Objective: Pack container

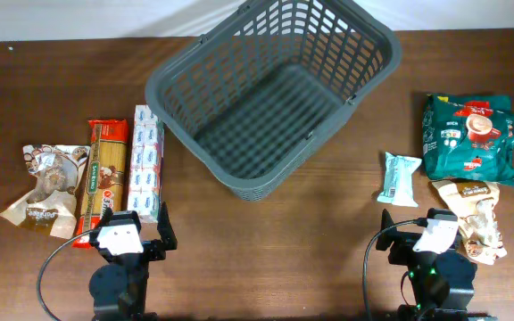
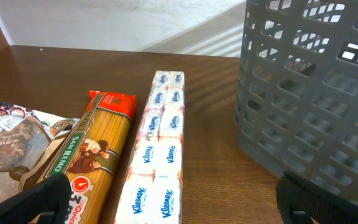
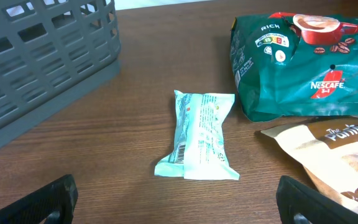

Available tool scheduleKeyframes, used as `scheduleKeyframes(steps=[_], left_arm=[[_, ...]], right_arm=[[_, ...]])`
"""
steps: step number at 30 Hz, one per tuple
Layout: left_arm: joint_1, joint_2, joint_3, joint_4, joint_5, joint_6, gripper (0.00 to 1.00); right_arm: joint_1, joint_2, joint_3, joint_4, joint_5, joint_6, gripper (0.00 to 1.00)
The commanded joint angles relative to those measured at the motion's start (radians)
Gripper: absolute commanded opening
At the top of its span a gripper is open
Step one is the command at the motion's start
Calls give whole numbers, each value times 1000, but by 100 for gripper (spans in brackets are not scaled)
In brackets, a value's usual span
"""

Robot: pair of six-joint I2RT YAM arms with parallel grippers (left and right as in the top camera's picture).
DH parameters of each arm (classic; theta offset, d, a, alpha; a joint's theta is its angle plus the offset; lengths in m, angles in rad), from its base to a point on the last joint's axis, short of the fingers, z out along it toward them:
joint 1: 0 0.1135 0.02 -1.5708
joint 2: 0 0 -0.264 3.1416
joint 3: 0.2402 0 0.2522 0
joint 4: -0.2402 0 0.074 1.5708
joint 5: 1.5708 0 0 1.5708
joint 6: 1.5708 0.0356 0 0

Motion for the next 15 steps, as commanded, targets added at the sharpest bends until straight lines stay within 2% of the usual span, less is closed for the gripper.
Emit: scheduleKeyframes(steps=[1,7,11,15], left_arm=[[-1,-10,-8,5,10,-13,99],[-1,-10,-8,7,27,-13,99],[-1,-5,-8,5,98,-13,99],[-1,27,-7,6,136,-18,99]], right_arm=[[-6,-10,-7,2,9,-3,99],[-6,-10,-7,2,9,-3,99],[-6,-10,-7,2,8,-2,99],[-6,-10,-7,1,-70,-2,99]])
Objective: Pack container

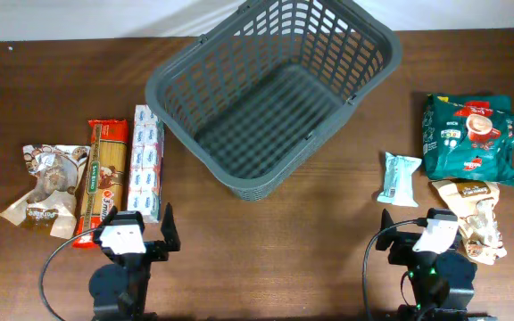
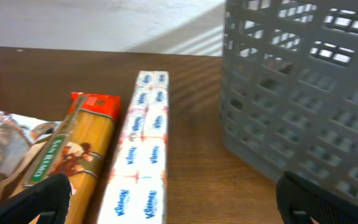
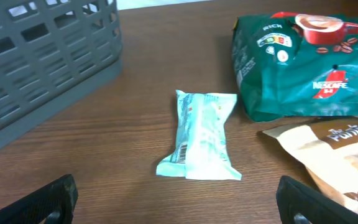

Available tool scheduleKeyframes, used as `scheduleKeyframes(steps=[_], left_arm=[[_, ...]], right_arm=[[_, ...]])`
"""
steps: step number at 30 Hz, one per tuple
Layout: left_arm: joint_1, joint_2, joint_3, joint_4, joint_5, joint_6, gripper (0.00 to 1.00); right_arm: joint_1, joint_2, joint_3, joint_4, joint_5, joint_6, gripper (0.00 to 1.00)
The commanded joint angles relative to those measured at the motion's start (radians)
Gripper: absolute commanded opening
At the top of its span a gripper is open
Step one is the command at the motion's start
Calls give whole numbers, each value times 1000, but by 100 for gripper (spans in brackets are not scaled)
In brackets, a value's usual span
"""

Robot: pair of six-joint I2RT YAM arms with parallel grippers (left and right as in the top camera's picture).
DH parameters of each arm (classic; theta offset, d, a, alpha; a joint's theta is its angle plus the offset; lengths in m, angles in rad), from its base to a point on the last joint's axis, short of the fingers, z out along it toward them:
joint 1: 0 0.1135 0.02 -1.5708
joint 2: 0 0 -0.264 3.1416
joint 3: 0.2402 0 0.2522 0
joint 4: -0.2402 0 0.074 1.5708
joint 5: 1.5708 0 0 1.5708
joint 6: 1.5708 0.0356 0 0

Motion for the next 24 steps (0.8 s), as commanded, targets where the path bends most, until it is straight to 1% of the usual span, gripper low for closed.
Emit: scheduleKeyframes(steps=[1,5,7,8,9,11,15,17,21,22,24], left_arm=[[-1,32,-7,3,75,-27,99],[-1,73,4,-8,127,-138,99],[-1,97,39,-32,126,-213,99],[-1,111,71,-40,126,-228,99],[-1,122,101,-48,115,-227,99],[0,163,200,-77,35,-217,99],[0,291,435,-154,-117,-113,99],[0,369,553,-211,-165,-99,99],[0,509,773,-333,-196,-98,99],[0,541,824,-365,-198,-99,99],[0,607,930,-428,-197,-99,99]], right_arm=[[-6,-10,-6,1,-76,-3,99],[-6,-10,-4,5,-244,1,99],[-6,-10,-4,18,-265,61,99],[-6,-10,0,22,-264,98,99],[-6,-10,9,25,-264,126,99],[-6,-10,41,28,-262,133,99],[-6,13,158,19,-174,133,99],[-6,48,233,-8,-136,133,99],[-6,172,431,-129,-68,129,99],[-6,210,489,-171,-43,113,99],[-6,289,608,-241,-30,37,99]])
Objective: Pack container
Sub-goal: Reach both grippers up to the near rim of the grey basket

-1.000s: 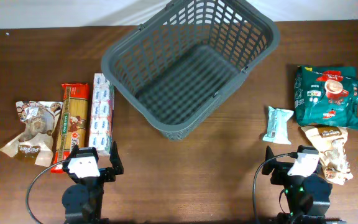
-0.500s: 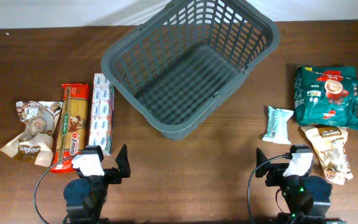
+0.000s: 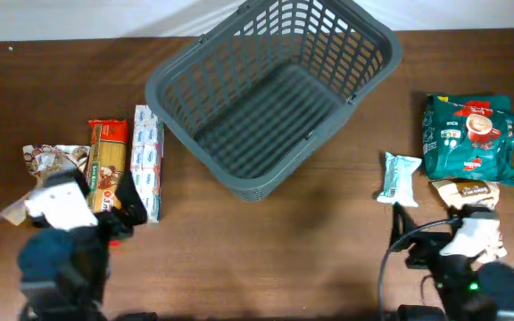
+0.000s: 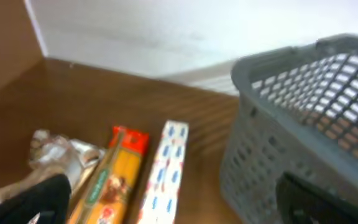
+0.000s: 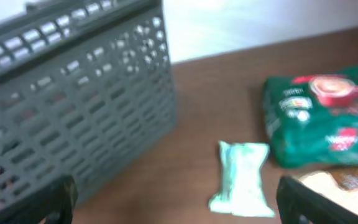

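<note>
The grey mesh basket (image 3: 270, 94) stands at the back middle and holds nothing. Left of it lie a Kleenex tissue pack (image 3: 147, 156), a pasta packet (image 3: 105, 152) and a brown snack bag (image 3: 45, 160). My left gripper (image 4: 179, 208) hangs open above the near ends of these, nothing between its fingers. To the right lie a pale green bar (image 3: 398, 176), a green Nescafe bag (image 3: 468, 135) and a beige bag (image 3: 471, 190). Open too, my right gripper (image 5: 179, 208) hovers near the front edge behind the bar (image 5: 244, 177).
A white wall runs behind the brown table (image 3: 328, 241). The basket's wall (image 4: 291, 137) rises to the right of the left gripper and to the left of the right gripper. Both wrist views are blurred.
Both arms have risen from the front edge. The left arm now sits further left, over the near ends of the pasta and snack bag. The right arm has shifted slightly right. Both grippers stay open.
Both grippers sat low and open at the table's front edge, left facing the tissues, right facing the green bar. Then the left had turned a little toward the basket. Now both are higher and look down on the items. Nothing on the table has moved.
</note>
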Available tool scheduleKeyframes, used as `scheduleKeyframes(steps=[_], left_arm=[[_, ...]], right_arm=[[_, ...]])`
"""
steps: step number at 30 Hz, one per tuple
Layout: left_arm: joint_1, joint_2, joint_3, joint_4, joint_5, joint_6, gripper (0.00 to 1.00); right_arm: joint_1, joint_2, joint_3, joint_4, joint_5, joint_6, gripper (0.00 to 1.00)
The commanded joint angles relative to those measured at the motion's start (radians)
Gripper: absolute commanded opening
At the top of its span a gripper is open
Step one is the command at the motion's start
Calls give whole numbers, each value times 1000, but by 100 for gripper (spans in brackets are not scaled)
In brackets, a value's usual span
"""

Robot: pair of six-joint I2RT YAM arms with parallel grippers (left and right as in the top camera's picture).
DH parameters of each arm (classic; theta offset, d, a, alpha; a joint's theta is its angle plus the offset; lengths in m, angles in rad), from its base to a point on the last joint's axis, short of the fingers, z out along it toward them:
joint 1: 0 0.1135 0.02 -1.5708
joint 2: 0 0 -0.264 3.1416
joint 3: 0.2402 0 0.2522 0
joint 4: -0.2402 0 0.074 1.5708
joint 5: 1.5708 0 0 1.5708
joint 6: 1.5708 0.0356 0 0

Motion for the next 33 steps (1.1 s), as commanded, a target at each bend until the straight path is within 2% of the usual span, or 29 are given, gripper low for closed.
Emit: scheduleKeyframes(steps=[1,5,8,10,14,21,28,33], left_arm=[[0,106,166,-78,-36,21,99],[0,238,361,-236,47,25,99],[0,321,491,-367,175,67,99],[0,348,543,-422,179,73,99],[0,355,617,-444,237,73,99],[0,394,736,-499,238,27,99],[0,633,919,-686,230,-37,99],[0,791,1042,-703,380,-37,99]], right_arm=[[-6,124,189,-63,57,-112,99],[-6,230,404,-155,10,-135,99],[-6,281,542,-220,-3,-134,99],[-6,332,629,-280,-4,-127,99],[-6,489,799,-422,0,-127,99],[-6,862,1156,-624,72,-165,99],[-7,1198,1524,-768,68,-181,99],[-8,1368,1674,-777,15,-185,99]])
